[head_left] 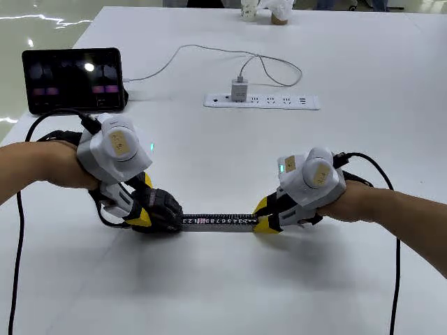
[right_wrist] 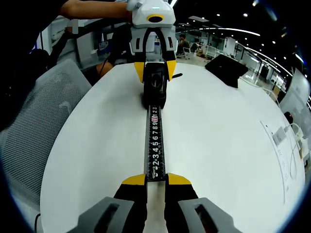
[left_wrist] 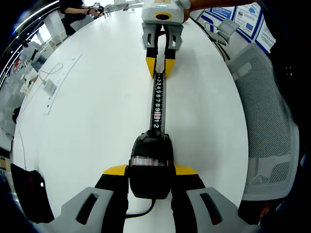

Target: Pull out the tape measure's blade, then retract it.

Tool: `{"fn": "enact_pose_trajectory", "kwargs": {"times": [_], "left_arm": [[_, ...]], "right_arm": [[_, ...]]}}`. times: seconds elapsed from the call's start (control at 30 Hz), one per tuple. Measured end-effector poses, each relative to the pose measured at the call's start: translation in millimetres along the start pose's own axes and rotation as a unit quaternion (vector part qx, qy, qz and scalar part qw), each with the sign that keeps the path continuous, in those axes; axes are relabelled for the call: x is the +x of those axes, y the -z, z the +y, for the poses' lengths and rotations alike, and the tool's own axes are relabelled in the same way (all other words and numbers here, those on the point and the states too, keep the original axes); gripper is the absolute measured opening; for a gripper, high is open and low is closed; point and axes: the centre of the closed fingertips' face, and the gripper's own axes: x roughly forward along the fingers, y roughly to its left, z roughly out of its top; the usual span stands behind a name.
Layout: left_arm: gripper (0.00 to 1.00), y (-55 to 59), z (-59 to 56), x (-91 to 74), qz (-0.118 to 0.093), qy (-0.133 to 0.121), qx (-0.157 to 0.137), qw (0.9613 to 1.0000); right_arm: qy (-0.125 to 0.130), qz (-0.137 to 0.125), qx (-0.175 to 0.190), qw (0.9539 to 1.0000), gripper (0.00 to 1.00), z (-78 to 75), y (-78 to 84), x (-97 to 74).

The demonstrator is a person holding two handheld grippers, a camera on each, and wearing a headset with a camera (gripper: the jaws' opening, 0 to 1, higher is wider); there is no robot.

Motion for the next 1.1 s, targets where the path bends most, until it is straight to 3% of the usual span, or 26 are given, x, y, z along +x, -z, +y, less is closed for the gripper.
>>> {"fn": "enact_pose_trajectory", "kwargs": {"times": [1.1], "left_arm": [[0.27, -0.3, -0.2, 0.3, 0.003, 0.0, -0.002, 1.0]], "right_arm": [[0.002, 0.01, 0.005, 0.9999, 0.09, 0.4, 21.8, -17.6]]}}
